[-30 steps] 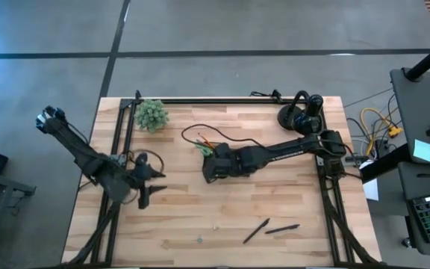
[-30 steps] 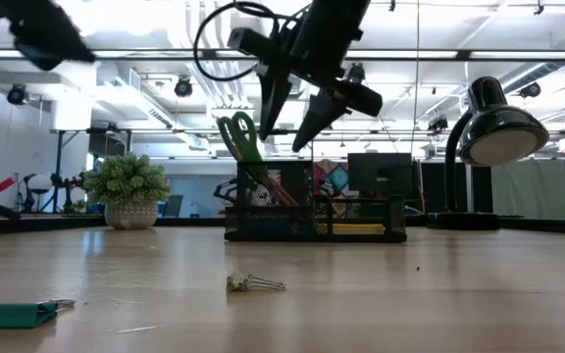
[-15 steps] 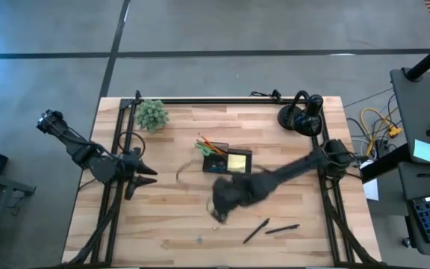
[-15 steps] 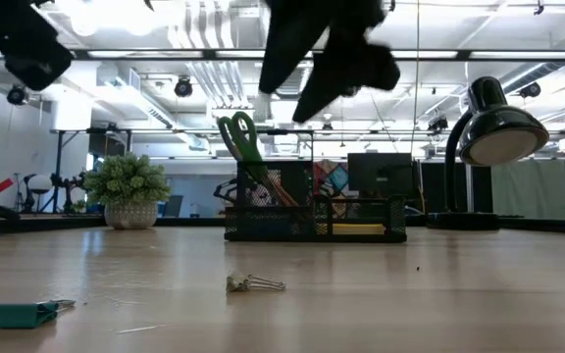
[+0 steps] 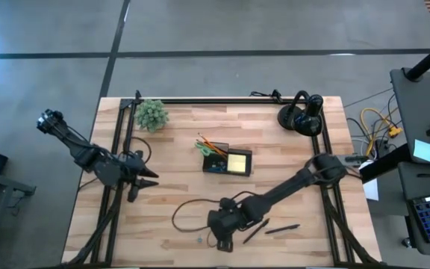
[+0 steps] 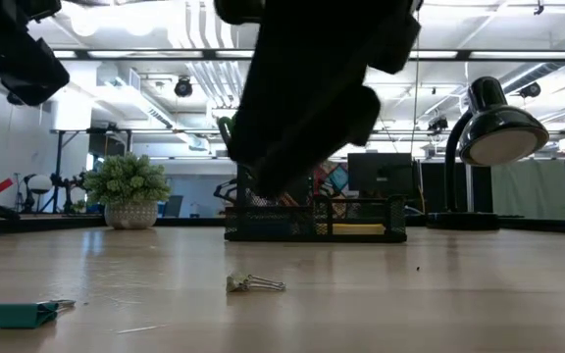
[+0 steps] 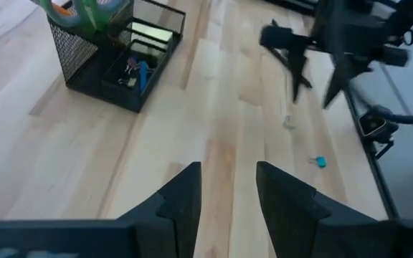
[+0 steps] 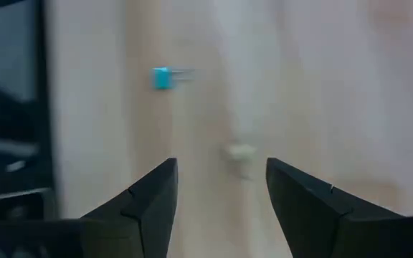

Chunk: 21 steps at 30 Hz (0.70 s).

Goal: Pick and place office supplies into organizer
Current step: Put the yellow binder clip into the black desk organizer

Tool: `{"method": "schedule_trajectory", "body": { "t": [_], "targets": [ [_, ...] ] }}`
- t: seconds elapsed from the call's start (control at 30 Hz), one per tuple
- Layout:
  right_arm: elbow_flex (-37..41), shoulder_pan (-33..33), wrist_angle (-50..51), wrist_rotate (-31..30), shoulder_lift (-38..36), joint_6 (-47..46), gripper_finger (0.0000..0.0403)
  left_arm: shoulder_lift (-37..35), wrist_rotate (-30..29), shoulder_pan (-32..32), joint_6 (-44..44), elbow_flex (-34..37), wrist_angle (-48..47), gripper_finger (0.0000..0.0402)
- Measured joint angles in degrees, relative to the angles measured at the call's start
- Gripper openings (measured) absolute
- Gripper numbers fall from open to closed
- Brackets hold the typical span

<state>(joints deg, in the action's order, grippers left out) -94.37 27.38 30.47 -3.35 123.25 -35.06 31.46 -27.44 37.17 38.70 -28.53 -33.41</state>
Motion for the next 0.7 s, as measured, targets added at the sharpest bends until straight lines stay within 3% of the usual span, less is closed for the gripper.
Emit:
{"method": "schedule_trajectory", "body": {
  "t": [0.17,0.3,0.7],
  "targets": [
    [0.0,0.05,-2.23,1.74,1.4,4.19,0.0203,1.0,0.0,0.0,0.02,0.0,0.0,0.012],
    [-0.02,0.0,-2.44,-2.98,1.7,8.74,0.0203,1.8,0.1,0.0,0.02,0.03,0.0,0.012],
    [0.11,-0.01,-3.43,-4.17,3.56,9.61,0.0203,3.87,0.09,0.0,0.15,0.04,0.09,0.012]
  ]
}}
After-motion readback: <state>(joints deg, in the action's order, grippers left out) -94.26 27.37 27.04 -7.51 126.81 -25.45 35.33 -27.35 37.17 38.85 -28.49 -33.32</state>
